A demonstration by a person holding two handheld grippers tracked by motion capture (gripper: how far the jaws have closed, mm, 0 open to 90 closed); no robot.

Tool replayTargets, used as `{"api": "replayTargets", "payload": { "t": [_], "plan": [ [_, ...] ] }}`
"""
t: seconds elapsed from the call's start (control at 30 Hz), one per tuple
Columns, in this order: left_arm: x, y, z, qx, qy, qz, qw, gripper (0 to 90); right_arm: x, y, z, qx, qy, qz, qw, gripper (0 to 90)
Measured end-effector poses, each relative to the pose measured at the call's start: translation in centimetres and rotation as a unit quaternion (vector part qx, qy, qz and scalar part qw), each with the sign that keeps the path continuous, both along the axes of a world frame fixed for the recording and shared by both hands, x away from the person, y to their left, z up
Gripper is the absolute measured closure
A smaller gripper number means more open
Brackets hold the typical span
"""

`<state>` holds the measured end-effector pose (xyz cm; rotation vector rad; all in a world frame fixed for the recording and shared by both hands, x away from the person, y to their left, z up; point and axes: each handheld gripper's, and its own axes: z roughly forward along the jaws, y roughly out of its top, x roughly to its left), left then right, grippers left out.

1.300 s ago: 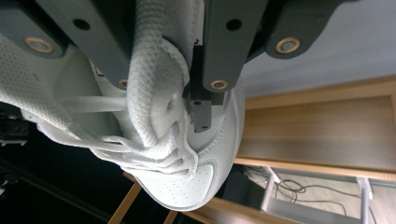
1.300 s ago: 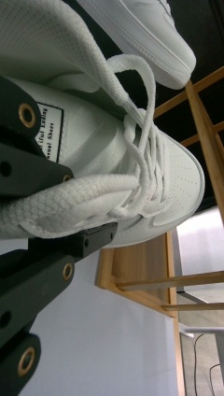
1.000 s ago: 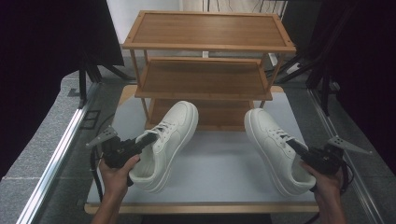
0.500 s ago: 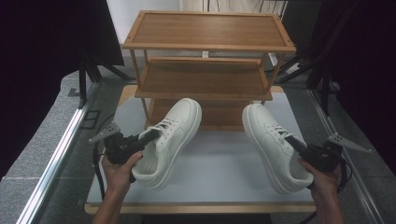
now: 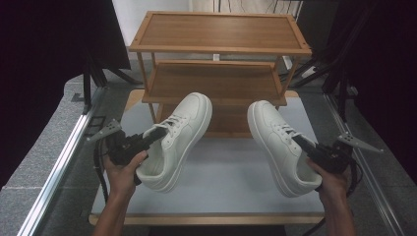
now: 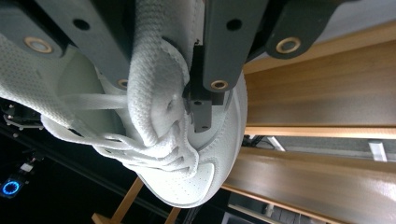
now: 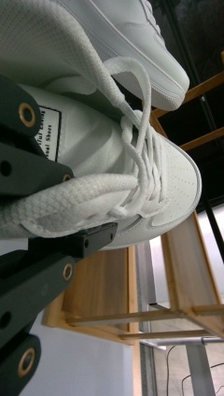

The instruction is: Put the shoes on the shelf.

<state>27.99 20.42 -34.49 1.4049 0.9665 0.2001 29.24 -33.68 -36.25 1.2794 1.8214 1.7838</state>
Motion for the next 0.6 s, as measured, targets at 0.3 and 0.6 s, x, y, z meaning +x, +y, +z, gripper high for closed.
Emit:
{"api": "replayTargets", "payload": {
  "t": [0.3,0.6],
  "plan": [
    [0.9,0.5,0.6,-0.015,0.002,0.005,0.9999,82.3,1.0,0.8,1.4,0.001,-0.009,-0.010,0.9999,84.2],
    [2.1,0.1,1.1,0.001,0.000,0.014,0.9999,82.3,2.0,1.6,2.4,-0.005,-0.012,-0.018,0.9998,84.1]
  ]
}}
